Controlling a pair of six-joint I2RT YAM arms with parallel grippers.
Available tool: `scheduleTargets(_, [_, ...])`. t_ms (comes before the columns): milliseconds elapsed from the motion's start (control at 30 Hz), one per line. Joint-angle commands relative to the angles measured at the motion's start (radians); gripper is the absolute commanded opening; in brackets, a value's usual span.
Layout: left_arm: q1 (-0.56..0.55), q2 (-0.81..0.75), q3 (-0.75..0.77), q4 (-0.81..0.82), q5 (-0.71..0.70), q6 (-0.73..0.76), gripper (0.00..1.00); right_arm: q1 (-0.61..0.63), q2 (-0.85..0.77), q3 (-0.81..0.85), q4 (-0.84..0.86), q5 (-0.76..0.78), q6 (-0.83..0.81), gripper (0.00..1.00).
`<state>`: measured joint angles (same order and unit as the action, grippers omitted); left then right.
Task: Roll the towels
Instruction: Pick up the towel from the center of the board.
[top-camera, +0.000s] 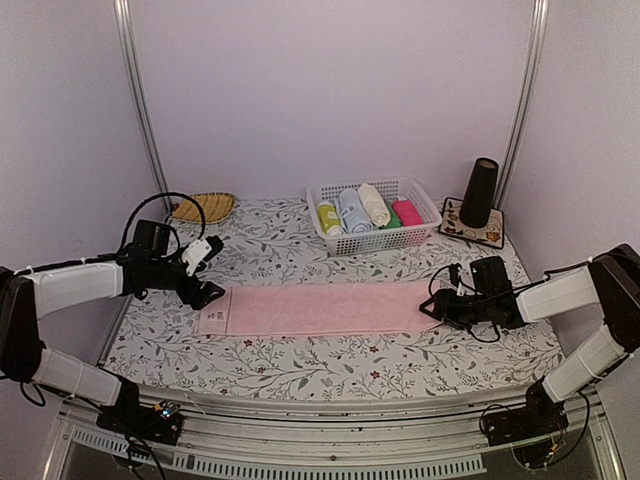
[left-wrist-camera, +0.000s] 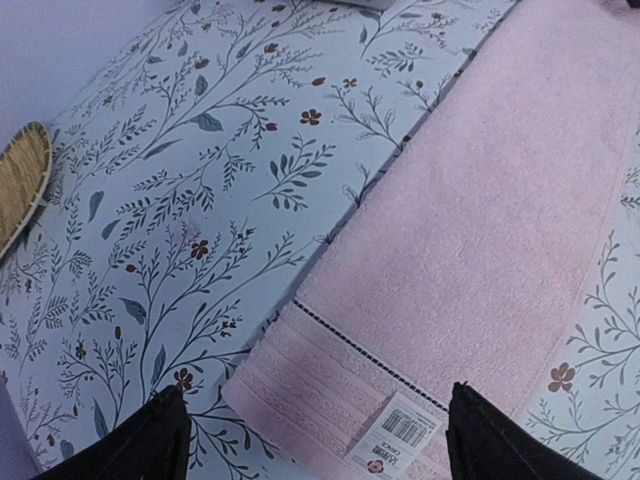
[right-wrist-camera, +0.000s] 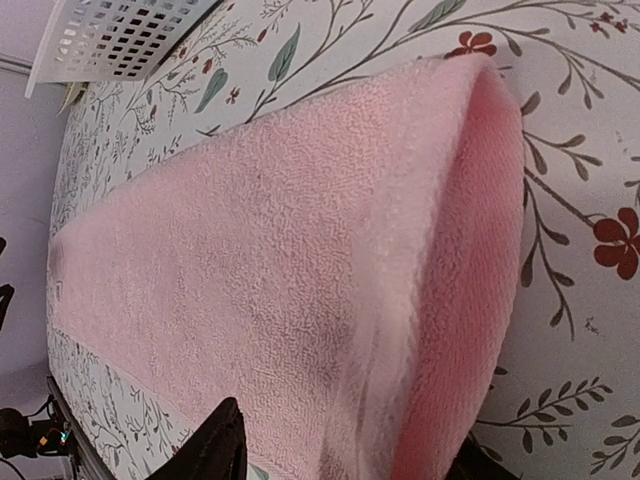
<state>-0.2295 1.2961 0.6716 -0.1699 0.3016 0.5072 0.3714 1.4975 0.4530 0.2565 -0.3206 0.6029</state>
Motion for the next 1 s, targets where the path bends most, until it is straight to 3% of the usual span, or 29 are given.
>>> scheduleTargets(0, [-0.007, -0.006, 0.006, 0.006, 0.006, 0.005, 0.89, -0.03, -0.037, -0.016, -0.052, 0.009, 0.085, 0.56])
scheduleTargets(167, [-0.007, -0.005, 0.008, 0.005, 0.01, 0.006, 0.89, -0.079, -0.04, -0.018, -0.051, 0.008, 0.116, 0.57])
scheduleTargets(533, [-0.007, -0.019, 0.006, -0.001, 0.016, 0.005, 0.89, -0.158, 0.19, 0.029, 0.145, -0.223, 0.096, 0.54])
scheduleTargets(800, [-0.007, -0.024, 0.004, -0.001, 0.016, 0.005, 0.89, -0.2, 0.194, 0.012, 0.139, -0.298, 0.111, 0.52])
scheduleTargets(867, [-0.007, -0.023, 0.006, -0.001, 0.018, 0.005, 0.89, -0.212, 0.176, 0.009, 0.12, -0.3, 0.104, 0.5])
scheduleTargets(967, [-0.007, -0.017, 0.009, -0.001, 0.019, 0.005, 0.89, -0.241, 0.159, 0.002, 0.11, -0.336, 0.092, 0.34])
